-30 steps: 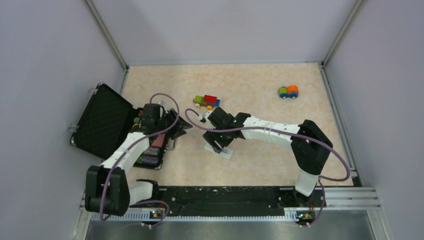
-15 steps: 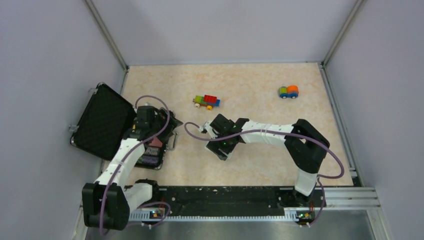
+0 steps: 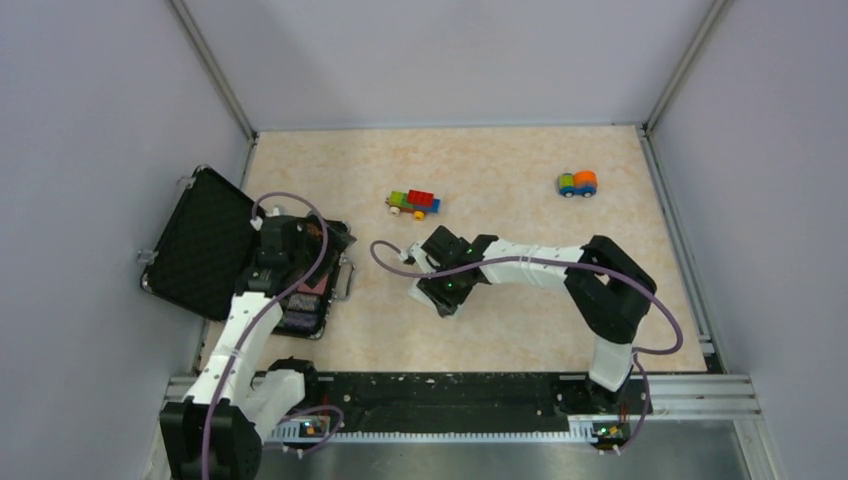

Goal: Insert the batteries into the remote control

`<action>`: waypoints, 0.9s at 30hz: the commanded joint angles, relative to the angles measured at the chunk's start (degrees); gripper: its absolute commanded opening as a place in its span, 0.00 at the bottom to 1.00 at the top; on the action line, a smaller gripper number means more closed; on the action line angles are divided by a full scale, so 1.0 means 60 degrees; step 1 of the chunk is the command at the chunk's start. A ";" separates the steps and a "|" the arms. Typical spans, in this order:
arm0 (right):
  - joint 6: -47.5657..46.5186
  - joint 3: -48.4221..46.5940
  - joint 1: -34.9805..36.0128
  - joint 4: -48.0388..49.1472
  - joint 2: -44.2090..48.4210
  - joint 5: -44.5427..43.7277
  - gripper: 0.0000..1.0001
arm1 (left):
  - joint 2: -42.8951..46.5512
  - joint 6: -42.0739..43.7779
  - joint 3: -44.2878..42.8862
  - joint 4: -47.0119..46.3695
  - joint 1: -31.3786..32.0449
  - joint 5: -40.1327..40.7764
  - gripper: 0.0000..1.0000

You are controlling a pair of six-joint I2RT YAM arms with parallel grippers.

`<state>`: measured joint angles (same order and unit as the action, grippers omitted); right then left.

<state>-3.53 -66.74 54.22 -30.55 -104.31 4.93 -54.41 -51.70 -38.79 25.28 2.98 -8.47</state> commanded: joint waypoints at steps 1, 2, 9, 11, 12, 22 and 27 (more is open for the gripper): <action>0.0954 -0.0189 -0.0569 0.0851 0.0896 0.1205 0.18 | 0.0528 0.0251 -0.0222 -0.0275 -0.0072 0.0125 0.99; 0.1099 -0.0283 -0.0743 0.0955 0.1082 0.1464 0.18 | 0.0633 0.0260 -0.0203 -0.0397 -0.0071 0.0061 0.99; 0.2398 -0.1264 -0.2025 0.1763 0.1841 0.3744 0.17 | 0.1189 0.0572 0.0163 -0.3028 -0.0061 -0.2005 0.99; 0.3401 -0.1399 -0.2342 0.2451 0.1972 0.4785 0.17 | 0.1156 0.0448 0.0376 -0.4736 -0.0024 -0.3372 0.99; 0.3967 -0.1441 -0.2494 0.2913 0.2039 0.5241 0.17 | 0.1074 0.0356 0.0377 -0.5452 0.0016 -0.3850 0.99; 0.9115 -0.1651 -0.2885 0.8183 0.1960 0.8534 0.18 | -0.0219 0.0413 -0.0697 -0.7911 0.0891 -0.5477 0.99; 1.0453 -0.1614 -0.2876 0.9491 0.1900 0.9125 0.19 | -0.0585 0.0254 -0.0919 -0.8895 0.1345 -0.5427 0.99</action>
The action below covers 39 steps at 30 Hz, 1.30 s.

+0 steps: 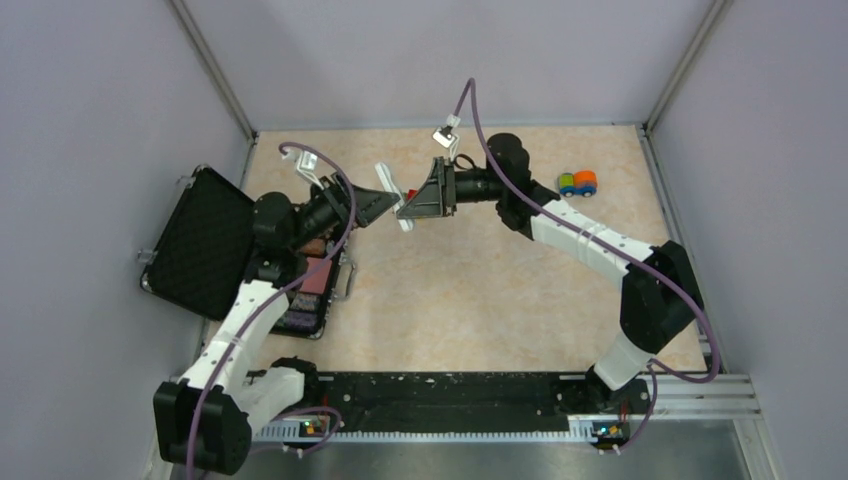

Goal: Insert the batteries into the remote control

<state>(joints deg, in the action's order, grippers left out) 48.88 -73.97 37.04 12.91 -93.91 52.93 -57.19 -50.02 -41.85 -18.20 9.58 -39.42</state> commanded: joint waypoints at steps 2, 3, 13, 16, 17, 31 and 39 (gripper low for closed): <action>0.1833 -0.0510 -0.0020 0.2253 0.0105 0.1240 0.19 | -0.0158 -0.0293 -0.0267 -0.2252 0.0248 -0.0280 0.99; 0.1944 -0.0537 -0.0020 0.2331 0.0085 0.1297 0.19 | -0.0172 -0.0431 -0.0200 -0.2581 0.0259 -0.0263 0.99; 0.2532 -0.0507 -0.0020 0.2915 -0.0255 0.1638 0.20 | -0.0739 -0.1192 -0.0154 -0.3264 0.0451 -0.0134 0.73; 0.2469 -0.0490 -0.0018 0.2687 -0.0346 0.1607 0.20 | -0.0800 -0.1277 -0.0147 -0.3281 0.0468 -0.0115 0.57; 0.2421 -0.0476 -0.0020 0.2542 -0.0383 0.1566 0.21 | -0.0820 -0.1286 -0.0149 -0.3259 0.0482 -0.0123 0.48; -0.0188 0.1396 -0.2067 -0.3034 0.0650 -0.2092 0.98 | -0.1087 0.1802 -0.1435 0.4057 0.0611 0.3169 0.00; -0.1826 0.2447 -0.2495 -0.5485 0.1583 -0.5567 0.99 | -0.3853 0.1790 -0.1928 0.5881 0.2730 0.6438 0.00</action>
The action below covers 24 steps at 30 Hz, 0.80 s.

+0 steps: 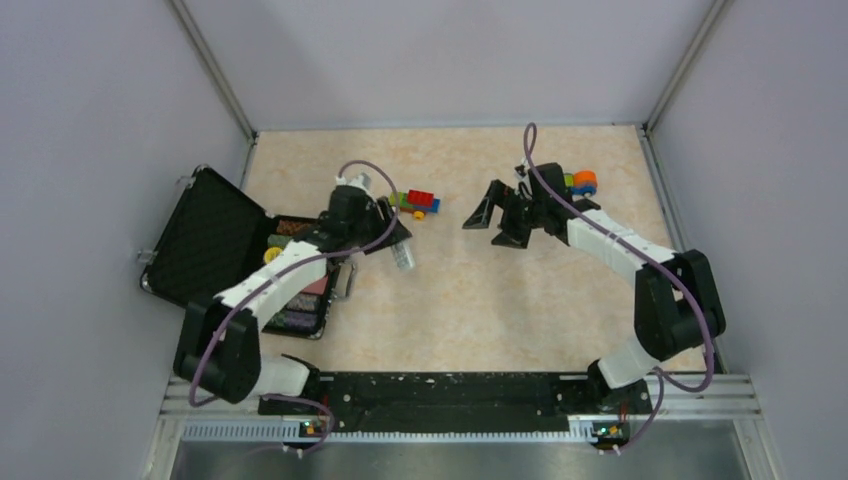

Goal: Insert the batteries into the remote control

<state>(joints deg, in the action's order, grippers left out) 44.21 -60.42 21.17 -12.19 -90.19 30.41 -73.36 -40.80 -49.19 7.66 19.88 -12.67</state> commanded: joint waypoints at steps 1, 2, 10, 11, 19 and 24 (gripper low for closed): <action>-0.1044 0.0304 0.0152 -0.1332 0.1090 -0.1932 0.99 | -0.1536 0.0184 -0.0916 0.1729 0.1256 0.2388 0.00; -0.1042 0.0394 0.0149 -0.1369 0.1193 -0.2000 0.99 | -0.1836 0.0069 -0.1109 0.1922 0.1392 0.2666 0.00; -0.1138 0.0769 0.0149 -0.1870 0.1788 -0.2622 0.99 | -0.3557 0.0072 -0.2125 0.3044 0.1974 0.3288 0.01; -0.1209 0.0789 0.0156 -0.1877 0.1903 -0.2718 0.99 | -0.3678 0.0033 -0.2099 0.3057 0.2008 0.3240 0.02; -0.1467 0.0625 0.0157 -0.2557 0.2453 -0.3889 0.99 | -0.4229 0.0066 -0.1961 0.2934 0.2222 0.3221 0.26; -0.1436 0.0766 0.0153 -0.2750 0.2757 -0.4182 0.99 | -0.4177 0.0086 -0.1777 0.2803 0.2283 0.3239 0.57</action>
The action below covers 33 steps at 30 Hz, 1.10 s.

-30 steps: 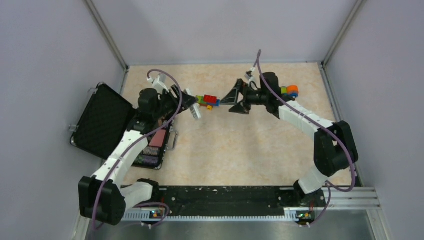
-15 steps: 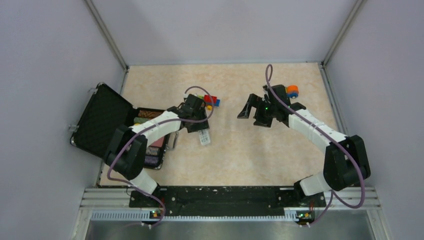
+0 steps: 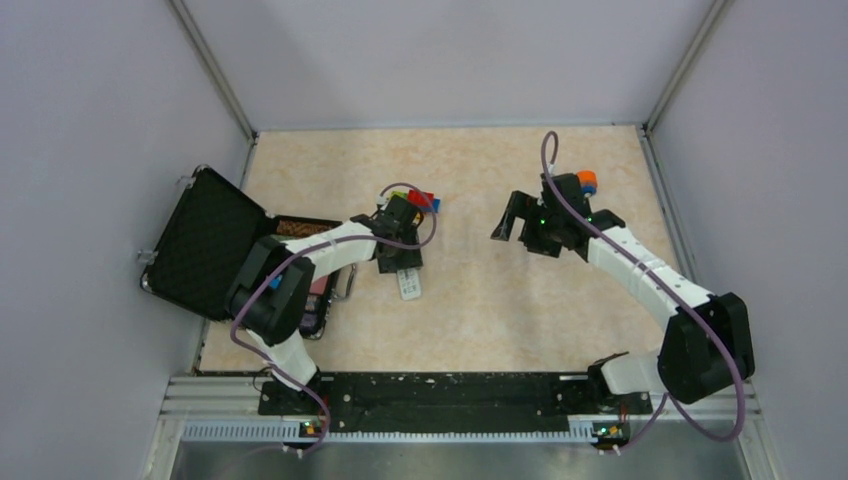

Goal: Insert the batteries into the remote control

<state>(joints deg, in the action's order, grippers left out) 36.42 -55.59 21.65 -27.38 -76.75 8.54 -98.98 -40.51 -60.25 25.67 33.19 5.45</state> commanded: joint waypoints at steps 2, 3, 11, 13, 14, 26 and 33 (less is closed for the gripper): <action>-0.0117 0.0016 0.0076 -0.0253 0.0800 -0.0790 0.99 | 0.0290 0.0055 0.0154 -0.0241 0.0068 0.0325 0.69; -0.0126 0.0031 0.0069 -0.0256 0.0953 -0.0974 0.99 | 0.0439 0.0079 0.0201 -0.0260 0.0065 0.0371 0.75; -0.0916 -0.0592 0.0064 -0.1536 0.1976 -0.2768 0.99 | 0.3243 0.0288 0.1015 -0.0267 0.0064 0.0261 0.99; -0.1110 -0.0743 0.0055 -0.1940 0.2381 -0.3308 0.99 | 0.4251 0.0379 0.1162 0.0010 0.0064 0.0252 0.99; -0.1171 -0.0815 0.0065 -0.2155 0.2612 -0.3597 0.99 | 0.4739 0.0438 0.1188 0.0196 0.0064 0.0262 0.99; -0.1475 -0.1926 0.0056 -0.3419 0.6114 -0.6701 0.99 | 1.1001 0.1207 0.1295 0.2065 0.0064 0.2489 0.99; -0.1958 -0.2774 0.0078 -0.3421 0.7630 -0.8104 0.99 | 1.2658 0.1060 0.0539 0.3013 0.0064 0.3428 0.99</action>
<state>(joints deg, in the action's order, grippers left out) 27.44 -68.36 21.65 -47.55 -34.15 -32.99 -25.93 -34.50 -53.89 39.27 33.43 20.60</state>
